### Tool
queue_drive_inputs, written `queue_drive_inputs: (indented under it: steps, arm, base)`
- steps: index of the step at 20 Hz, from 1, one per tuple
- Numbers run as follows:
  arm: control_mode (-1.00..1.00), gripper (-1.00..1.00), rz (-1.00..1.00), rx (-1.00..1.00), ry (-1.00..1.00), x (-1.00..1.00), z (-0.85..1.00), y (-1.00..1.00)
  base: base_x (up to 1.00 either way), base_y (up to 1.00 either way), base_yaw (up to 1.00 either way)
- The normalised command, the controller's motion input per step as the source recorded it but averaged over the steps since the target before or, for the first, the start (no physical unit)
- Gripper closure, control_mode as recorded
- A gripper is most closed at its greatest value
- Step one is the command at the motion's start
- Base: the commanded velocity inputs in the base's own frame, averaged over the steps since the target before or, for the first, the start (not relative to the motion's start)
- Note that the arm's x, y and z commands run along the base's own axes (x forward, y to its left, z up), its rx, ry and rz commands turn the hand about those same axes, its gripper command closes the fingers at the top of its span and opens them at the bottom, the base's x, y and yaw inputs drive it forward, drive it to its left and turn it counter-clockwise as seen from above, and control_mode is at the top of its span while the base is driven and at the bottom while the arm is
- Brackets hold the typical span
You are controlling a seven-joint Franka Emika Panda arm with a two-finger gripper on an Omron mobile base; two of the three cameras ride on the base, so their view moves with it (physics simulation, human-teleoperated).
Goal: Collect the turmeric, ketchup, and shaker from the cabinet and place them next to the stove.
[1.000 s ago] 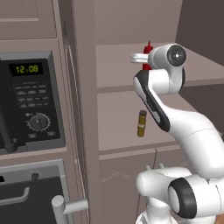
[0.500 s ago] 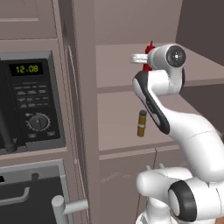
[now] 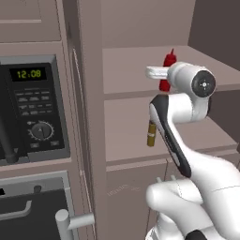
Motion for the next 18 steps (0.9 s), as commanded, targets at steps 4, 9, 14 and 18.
queue_drive_inputs:
  steps: [4,9,14,18]
  arm:
    - [-1.00,1.00,0.00,0.00,-0.13,-0.88,-0.12,-0.04]
    - [-1.00,1.00,0.00,0.04,-0.11,-1.00,-0.07,-0.20]
    - [-1.00,1.00,0.00,0.02,-0.04,-1.00,0.00,-0.06]
    - [-1.00,1.00,-0.01,0.00,0.00,-1.00,0.24,0.00]
  base:
    - [0.00,0.00,0.00]
    - [0.00,0.00,0.00]
    - [0.00,0.00,0.00]
    - [0.00,0.00,0.00]
